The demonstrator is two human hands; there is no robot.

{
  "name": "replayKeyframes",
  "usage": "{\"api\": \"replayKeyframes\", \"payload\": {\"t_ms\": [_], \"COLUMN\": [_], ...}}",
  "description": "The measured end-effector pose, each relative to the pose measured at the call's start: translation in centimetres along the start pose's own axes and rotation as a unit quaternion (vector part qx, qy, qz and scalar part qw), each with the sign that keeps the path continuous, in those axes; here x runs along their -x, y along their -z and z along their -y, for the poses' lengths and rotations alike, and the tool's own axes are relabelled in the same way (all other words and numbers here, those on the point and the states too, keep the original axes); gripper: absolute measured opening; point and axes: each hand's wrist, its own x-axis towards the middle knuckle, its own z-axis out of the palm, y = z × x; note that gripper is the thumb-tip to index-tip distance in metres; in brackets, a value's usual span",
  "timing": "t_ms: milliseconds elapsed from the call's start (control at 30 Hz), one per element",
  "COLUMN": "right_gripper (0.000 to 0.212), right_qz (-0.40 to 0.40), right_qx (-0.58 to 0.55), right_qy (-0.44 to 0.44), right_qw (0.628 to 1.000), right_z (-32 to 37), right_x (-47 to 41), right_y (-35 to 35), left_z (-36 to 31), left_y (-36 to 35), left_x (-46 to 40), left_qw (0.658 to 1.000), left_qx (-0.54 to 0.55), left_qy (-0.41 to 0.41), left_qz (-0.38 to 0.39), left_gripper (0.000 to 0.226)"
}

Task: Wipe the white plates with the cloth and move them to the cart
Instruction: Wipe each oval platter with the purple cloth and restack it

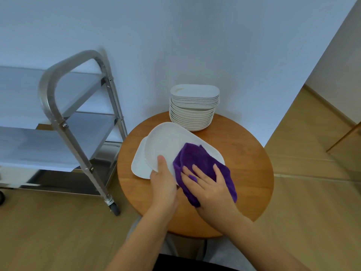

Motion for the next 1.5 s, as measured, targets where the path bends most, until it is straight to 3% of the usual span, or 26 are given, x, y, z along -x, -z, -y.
{"api": "replayKeyframes", "payload": {"t_ms": [133, 267, 333, 433, 500, 667, 767, 867, 933, 967, 1033, 1133, 1233, 1367, 1500], "right_gripper": [0.045, 0.043, 0.052, 0.057, 0.055, 0.053, 0.055, 0.055, 0.057, 0.060, 0.060, 0.044, 0.037, 0.040, 0.041], "right_qz": [0.048, 0.058, 0.131, 0.248, 0.276, 0.273, 0.240, 0.166, 0.122, 0.101, 0.054, 0.021, 0.049, 0.110, 0.056], "right_qx": [-0.044, -0.084, -0.118, -0.112, -0.110, -0.088, -0.074, -0.065, -0.126, -0.210, -0.398, -0.552, -0.636, -0.685, -0.720], "right_qy": [0.086, 0.018, -0.025, 0.031, 0.066, 0.085, 0.067, -0.011, -0.098, -0.145, -0.220, -0.300, -0.347, -0.374, -0.408], "right_qw": [0.994, 0.995, 0.984, 0.962, 0.953, 0.954, 0.966, 0.984, 0.980, 0.962, 0.889, 0.778, 0.688, 0.615, 0.559], "right_z": [-2.6, -4.0, -3.9, -2.9, -2.1, -2.6, -3.5, -4.5, -5.0, -5.1, -5.3, -5.9, -6.2, -6.1, -4.6], "right_x": [1.5, 1.4, 0.8, 0.9, 0.6, -2.3, -3.8, -4.8, -5.4, -5.7, -6.3, -6.7, -6.4, -4.9, -3.4], "right_y": [0.4, 1.8, 2.3, 1.6, 1.2, 0.7, 0.3, -0.1, -0.2, 0.0, 0.6, 1.6, 2.1, 2.3, 1.8], "left_z": [-1.7, -2.7, -3.1, -3.4, -3.4, -2.6, -1.9, -1.6, -1.6, -1.6, -1.4, -1.1, -1.0, -1.7, -2.0], "left_y": [1.3, 2.2, 2.2, 1.9, 1.8, 1.9, 2.0, 1.9, 1.7, 1.6, 1.6, 1.5, 1.3, 1.0, 0.8], "left_x": [-1.1, -2.2, -2.7, -2.9, -3.0, -2.7, -2.3, -2.3, -2.3, -2.4, -2.4, -2.3, -2.5, -3.3, -3.8], "left_qw": [0.997, 0.982, 0.975, 0.959, 0.951, 0.918, 0.920, 0.928, 0.936, 0.940, 0.950, 0.968, 0.977, 0.992, 0.995], "left_qx": [-0.054, -0.138, -0.166, -0.221, -0.247, -0.308, -0.288, -0.283, -0.273, -0.265, -0.237, -0.187, -0.155, -0.088, -0.069], "left_qy": [0.004, 0.027, 0.033, 0.013, 0.009, 0.003, -0.019, -0.054, -0.067, -0.071, -0.074, -0.076, -0.068, -0.023, -0.040], "left_qz": [0.050, 0.124, 0.145, 0.175, 0.186, 0.249, 0.266, 0.238, 0.214, 0.204, 0.187, 0.148, 0.127, 0.086, 0.065], "left_gripper": [0.012, 0.008, 0.014, 0.028, 0.035, 0.039, 0.037, 0.040, 0.035, 0.032, 0.029, 0.026, 0.021, 0.022, 0.017]}}
